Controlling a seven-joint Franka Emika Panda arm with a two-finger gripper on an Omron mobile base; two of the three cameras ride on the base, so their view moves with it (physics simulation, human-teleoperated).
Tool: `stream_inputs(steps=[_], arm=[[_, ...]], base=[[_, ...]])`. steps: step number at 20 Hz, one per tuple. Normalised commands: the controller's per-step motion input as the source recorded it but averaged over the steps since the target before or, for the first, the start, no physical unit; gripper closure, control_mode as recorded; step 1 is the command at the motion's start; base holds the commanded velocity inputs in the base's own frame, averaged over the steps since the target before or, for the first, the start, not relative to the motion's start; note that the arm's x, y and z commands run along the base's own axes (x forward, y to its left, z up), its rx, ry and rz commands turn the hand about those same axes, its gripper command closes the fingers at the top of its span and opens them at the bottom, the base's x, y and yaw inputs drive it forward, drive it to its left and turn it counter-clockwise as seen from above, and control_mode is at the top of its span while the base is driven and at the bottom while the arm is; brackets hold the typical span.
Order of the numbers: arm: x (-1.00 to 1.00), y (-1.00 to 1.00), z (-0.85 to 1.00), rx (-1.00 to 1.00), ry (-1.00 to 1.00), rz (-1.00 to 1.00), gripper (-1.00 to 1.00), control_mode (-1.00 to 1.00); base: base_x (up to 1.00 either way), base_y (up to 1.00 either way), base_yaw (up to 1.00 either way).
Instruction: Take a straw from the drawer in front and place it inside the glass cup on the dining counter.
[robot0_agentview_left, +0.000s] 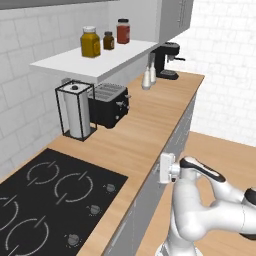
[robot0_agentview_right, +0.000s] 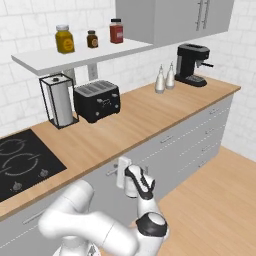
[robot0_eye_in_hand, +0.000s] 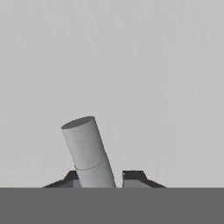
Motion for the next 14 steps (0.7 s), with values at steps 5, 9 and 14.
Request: stream_inputs(steps=[5,9,14], arm=[[-0.29,-0.38,0.0,0.09,-0.05,0.0,1.0,-1.0],[-0.48,-0.8,0.0,0.13,0.0,0.0,1.0,-1.0],[-0.43,-0.85,0.0,0.11,0.0,0.01,1.0,-1.0]], base=[[0.0,0.0,0.0],[0.0,0.0,0.0],[0.0,0.0,0.0]])
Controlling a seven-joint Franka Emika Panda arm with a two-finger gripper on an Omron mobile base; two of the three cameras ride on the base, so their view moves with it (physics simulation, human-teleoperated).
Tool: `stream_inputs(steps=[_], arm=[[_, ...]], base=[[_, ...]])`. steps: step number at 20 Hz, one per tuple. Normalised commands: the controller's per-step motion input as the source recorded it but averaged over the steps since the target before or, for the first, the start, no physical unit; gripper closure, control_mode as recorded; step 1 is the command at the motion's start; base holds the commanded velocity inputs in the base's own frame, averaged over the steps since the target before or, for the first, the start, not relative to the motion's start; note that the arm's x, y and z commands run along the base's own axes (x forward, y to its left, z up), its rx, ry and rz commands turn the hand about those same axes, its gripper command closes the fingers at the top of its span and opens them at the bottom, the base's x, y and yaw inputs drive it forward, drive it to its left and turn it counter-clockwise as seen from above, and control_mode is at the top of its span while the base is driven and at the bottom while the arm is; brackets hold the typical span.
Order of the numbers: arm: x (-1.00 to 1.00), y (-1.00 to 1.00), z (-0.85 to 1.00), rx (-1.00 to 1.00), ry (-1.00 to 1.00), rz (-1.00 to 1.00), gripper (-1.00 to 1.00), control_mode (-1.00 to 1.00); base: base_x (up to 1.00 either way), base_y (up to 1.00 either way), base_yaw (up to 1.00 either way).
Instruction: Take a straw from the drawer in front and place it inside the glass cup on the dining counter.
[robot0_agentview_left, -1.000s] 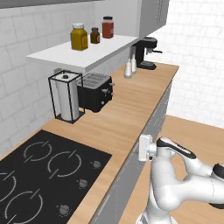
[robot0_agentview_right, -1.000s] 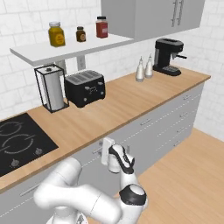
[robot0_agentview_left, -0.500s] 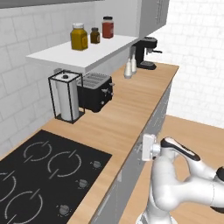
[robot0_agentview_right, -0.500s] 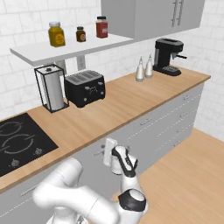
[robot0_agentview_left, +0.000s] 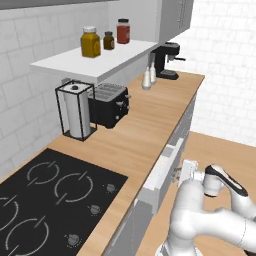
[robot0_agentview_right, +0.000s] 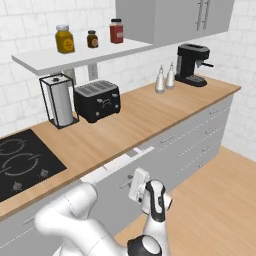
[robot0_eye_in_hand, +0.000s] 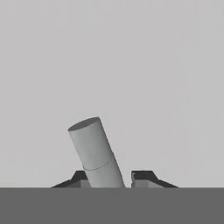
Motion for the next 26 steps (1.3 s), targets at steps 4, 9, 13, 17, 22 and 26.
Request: stream_inputs(steps=[4,9,13,17,22,26], arm=[[-0.37,-0.83,0.09,0.1,0.0,0.0,1.0,-1.0],[-0.29,-0.82,0.18,0.06,0.0,0.0,1.0,-1.0],[-0.22,-0.71,0.04,0.06,0.0,0.0,1.0,-1.0],[-0.03,0.0,-0.4,-0.23,0.07,0.0,-1.0,-1.0],[-0.23,-0.46,-0.11,-0.02,0.0,-0.01,-1.0,-1.0],[-0.31,-0.72,0.14,0.0,0.0,0.0,-1.0,-1.0]], base=[[0.0,0.0,0.0],[0.0,0.0,0.0],[0.0,0.0,0.0],[0.0,0.0,0.0],[0.0,0.0,0.0],[0.0,0.0,0.0]])
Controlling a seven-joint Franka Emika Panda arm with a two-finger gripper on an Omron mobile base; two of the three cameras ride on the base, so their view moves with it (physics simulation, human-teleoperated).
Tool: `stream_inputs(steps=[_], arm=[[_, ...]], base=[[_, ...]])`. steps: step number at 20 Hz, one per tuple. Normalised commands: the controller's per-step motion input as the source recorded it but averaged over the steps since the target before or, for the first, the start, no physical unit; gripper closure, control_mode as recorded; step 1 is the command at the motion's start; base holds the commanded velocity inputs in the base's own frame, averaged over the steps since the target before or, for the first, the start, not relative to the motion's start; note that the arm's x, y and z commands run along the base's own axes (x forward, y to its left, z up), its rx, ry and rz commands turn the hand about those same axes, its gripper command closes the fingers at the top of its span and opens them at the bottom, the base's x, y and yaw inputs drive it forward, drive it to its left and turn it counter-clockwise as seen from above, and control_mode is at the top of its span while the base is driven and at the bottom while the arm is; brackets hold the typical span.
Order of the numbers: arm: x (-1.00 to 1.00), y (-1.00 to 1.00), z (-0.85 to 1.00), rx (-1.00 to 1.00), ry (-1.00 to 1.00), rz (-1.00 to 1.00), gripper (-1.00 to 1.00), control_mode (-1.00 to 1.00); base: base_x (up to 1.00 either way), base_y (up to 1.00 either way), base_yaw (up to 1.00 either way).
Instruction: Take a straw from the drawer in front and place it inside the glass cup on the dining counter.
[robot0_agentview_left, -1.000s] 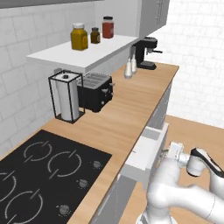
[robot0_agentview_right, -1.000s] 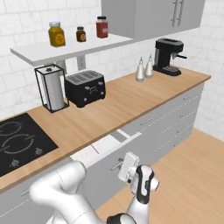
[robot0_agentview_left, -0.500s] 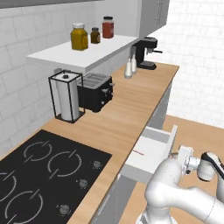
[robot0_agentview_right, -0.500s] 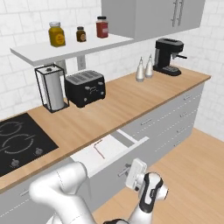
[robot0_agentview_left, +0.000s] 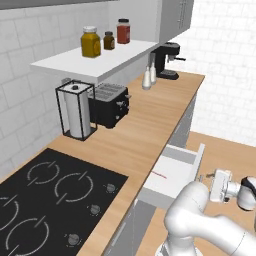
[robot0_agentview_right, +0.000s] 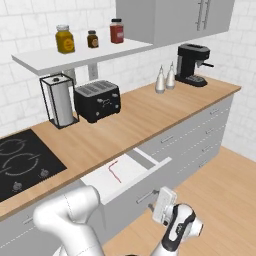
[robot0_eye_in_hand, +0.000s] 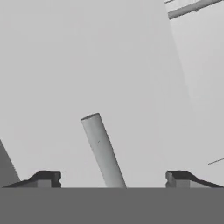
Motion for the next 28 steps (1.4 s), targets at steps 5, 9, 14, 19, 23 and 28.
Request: stream_inputs(steps=[5,9,14,19,23,28], arm=[[-0.03,-0.46,0.7,-0.04,0.0,-0.05,-1.0,-1.0],[0.0,-0.05,0.8,-0.17,0.04,-0.02,-1.0,-1.0],[0.14,0.18,0.7,-0.25,0.06,-0.01,-1.0,-1.0],[0.41,0.37,0.67,-0.33,0.22,0.0,-1.0,-1.0],[0.42,0.37,0.56,-0.31,0.31,0.0,-1.0,-1.0],[0.35,0.39,0.26,-0.28,0.34,0.0,-1.0,-1.0]], base=[[0.0,0.0,0.0],[0.0,0.0,0.0],[0.0,0.0,0.0],[0.0,0.0,0.0],[0.0,0.0,0.0],[0.0,0.0,0.0]])
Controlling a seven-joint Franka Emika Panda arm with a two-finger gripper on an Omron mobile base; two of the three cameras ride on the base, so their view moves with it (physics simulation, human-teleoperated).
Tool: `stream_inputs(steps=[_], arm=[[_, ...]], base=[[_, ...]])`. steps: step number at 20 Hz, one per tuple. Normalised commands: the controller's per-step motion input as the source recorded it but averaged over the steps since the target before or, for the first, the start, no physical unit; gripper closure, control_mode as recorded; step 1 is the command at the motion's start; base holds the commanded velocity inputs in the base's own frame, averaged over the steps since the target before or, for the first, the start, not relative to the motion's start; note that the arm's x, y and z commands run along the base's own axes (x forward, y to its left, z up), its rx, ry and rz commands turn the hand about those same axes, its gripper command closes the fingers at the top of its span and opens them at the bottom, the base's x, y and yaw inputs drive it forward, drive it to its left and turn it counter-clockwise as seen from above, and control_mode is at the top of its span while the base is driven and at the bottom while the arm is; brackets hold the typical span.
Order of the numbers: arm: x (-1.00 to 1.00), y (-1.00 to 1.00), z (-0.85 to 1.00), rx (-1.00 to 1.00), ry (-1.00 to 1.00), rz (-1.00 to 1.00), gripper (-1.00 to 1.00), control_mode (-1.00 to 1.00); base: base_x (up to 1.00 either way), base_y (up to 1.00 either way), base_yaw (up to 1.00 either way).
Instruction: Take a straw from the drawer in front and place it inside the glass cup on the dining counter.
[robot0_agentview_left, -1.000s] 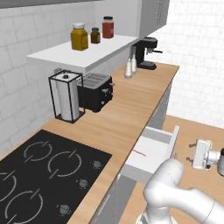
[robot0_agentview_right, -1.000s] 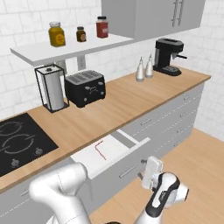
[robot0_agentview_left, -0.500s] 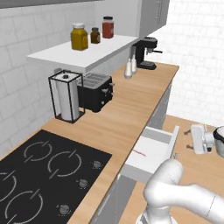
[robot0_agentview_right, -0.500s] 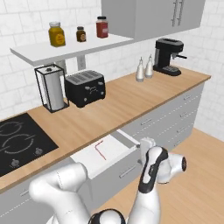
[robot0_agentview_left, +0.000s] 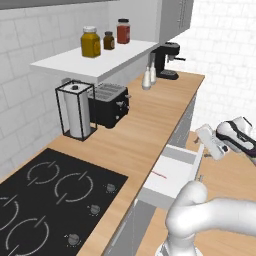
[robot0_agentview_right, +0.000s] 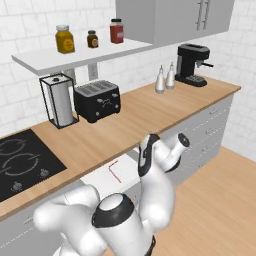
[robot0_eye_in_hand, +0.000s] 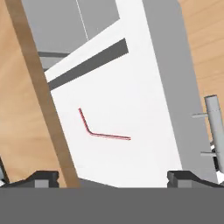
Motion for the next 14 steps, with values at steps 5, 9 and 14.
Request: stream_inputs(steps=[5,9,14], arm=[[0.27,0.33,-0.2,-0.28,0.2,0.0,-1.0,-1.0],[0.15,0.26,-0.19,-0.2,0.13,0.0,-1.0,-1.0],[0.01,0.16,-0.41,-0.2,0.04,0.0,-1.0,-1.0]], base=[[0.0,0.0,0.0],[0.0,0.0,0.0],[0.0,0.0,0.0]])
